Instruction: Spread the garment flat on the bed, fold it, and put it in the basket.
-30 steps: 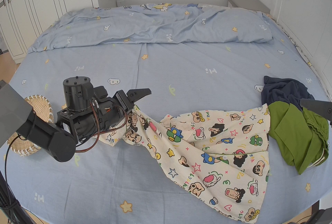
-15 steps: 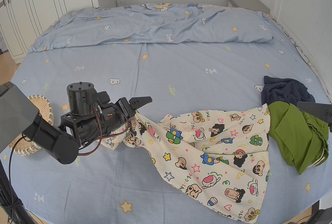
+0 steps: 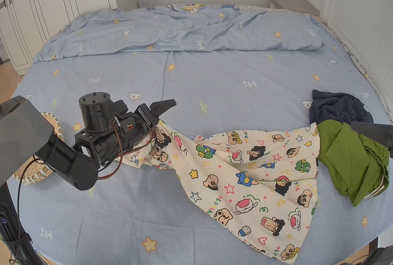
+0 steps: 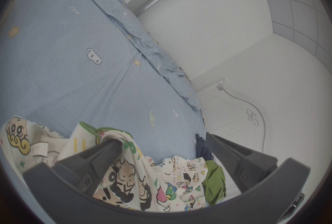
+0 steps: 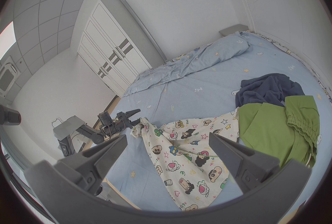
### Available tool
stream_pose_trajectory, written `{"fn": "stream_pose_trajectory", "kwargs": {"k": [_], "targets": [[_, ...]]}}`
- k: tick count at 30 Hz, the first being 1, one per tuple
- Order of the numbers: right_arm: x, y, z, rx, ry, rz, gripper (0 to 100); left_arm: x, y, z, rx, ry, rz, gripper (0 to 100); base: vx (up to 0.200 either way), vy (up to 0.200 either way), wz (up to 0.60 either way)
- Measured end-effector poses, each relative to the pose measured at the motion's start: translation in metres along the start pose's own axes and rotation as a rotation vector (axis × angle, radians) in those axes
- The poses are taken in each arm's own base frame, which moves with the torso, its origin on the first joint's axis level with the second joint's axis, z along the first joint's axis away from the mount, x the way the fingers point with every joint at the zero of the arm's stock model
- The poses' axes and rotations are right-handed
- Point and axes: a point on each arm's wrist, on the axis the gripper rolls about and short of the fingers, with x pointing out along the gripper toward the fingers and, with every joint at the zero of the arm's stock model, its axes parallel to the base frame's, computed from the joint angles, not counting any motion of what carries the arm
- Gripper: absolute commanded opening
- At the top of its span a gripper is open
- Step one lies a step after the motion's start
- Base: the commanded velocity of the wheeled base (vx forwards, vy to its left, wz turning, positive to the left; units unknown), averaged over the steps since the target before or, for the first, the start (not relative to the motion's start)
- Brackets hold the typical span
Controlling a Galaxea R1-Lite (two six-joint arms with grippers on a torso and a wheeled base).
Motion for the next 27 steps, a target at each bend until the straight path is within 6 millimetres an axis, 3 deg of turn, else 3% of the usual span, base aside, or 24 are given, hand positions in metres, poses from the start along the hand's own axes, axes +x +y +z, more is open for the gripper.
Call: {"fn": "stream_pose_trajectory", "kwargs": {"k": [6,15,20,22,27], "targets": [[0.000,0.000,0.000,-0.002,-0.001,0.000,100,-0.003,0.008,-0.009,0.022,0.041,0.028,100,0.000,0.000,0.00],[-0.001,0.000,0.000,-0.003,-0.005,0.001,100,-0.035,-0.001,-0.012,0.119,0.181,-0.002,100,0.000,0.000,0.00],[-0.002,0.001,0.000,-0.004,-0.009,0.003,100,-0.059,-0.008,-0.013,0.137,0.288,0.034,100,0.000,0.000,0.00],[-0.003,0.002,0.001,-0.007,-0.008,0.011,100,-0.089,-0.014,-0.015,0.150,0.331,0.051,100,0.000,0.000,0.00],[-0.003,0.003,0.000,-0.010,-0.006,0.019,100,-0.109,-0.010,-0.024,0.139,0.360,0.074,100,0.000,0.000,0.00]]}}
